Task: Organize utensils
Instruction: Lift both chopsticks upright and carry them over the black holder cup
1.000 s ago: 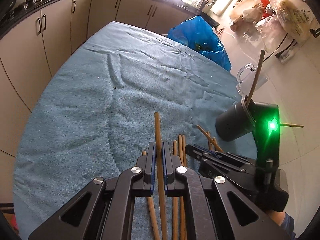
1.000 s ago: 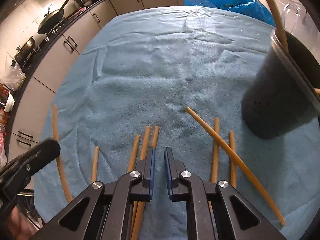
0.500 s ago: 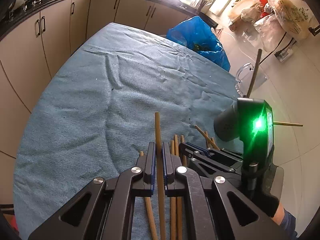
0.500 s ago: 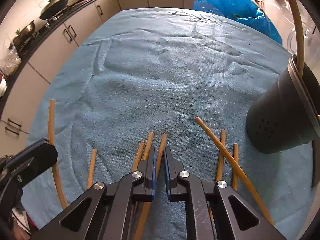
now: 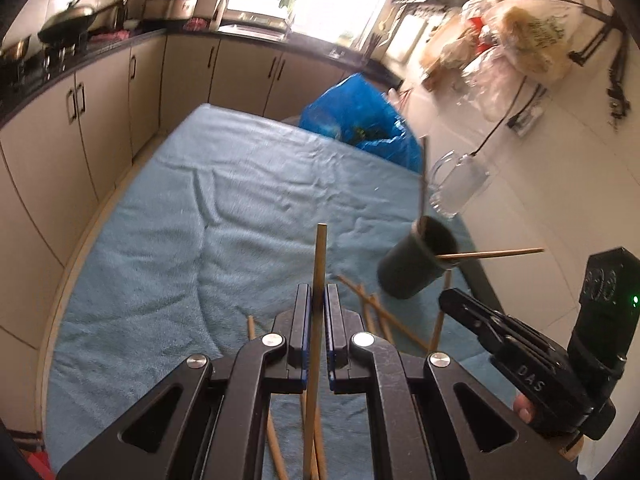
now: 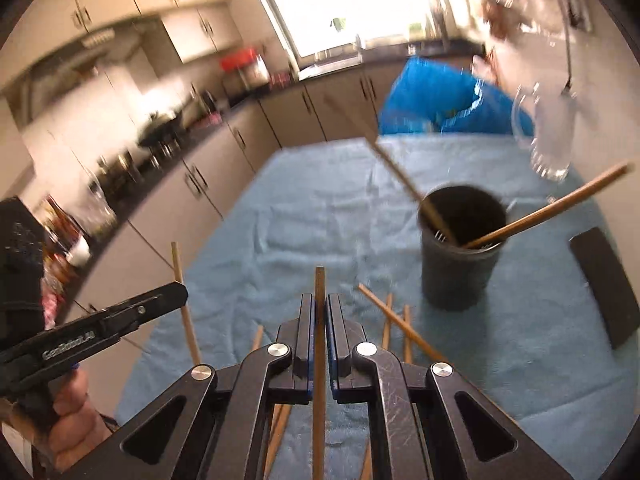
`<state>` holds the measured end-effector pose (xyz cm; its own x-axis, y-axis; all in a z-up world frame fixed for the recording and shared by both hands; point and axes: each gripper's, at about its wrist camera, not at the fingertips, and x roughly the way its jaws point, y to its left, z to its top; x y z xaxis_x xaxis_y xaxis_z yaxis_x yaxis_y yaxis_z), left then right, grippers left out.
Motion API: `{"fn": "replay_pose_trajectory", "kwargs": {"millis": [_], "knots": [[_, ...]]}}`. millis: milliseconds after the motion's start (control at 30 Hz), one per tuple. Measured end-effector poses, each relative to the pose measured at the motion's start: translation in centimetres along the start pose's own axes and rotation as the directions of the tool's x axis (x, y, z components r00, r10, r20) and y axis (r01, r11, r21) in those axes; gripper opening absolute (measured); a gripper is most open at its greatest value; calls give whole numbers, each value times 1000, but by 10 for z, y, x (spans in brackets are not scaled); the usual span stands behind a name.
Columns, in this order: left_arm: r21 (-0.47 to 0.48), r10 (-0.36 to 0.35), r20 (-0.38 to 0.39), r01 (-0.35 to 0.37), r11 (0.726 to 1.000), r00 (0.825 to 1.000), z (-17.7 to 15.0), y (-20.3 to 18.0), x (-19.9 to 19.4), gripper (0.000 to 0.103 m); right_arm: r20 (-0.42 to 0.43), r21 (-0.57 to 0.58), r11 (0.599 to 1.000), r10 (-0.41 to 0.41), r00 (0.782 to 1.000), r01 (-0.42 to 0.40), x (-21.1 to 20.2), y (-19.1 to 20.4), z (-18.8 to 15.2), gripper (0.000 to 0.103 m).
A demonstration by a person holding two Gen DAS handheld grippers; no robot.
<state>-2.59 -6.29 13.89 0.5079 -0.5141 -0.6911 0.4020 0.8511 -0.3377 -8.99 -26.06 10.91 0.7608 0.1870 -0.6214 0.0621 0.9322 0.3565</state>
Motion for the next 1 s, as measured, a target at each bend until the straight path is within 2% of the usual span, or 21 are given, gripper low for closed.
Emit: {"fn": "replay_pose_trajectory", "kwargs": {"millis": [233, 500, 1000], "knots": [[46, -15, 61, 12, 999, 998, 1, -24, -32, 6, 172, -33, 999, 13, 985, -7, -52, 3, -4, 5], [76, -8, 107, 0, 997, 994, 3, -40, -51, 5, 222, -19, 1000, 28, 975, -25, -79, 0, -4, 5], [101, -12, 108, 1, 995, 994, 3, -53, -53, 5, 272, 3, 1000, 23, 962, -25, -98, -9, -2, 5]]}}
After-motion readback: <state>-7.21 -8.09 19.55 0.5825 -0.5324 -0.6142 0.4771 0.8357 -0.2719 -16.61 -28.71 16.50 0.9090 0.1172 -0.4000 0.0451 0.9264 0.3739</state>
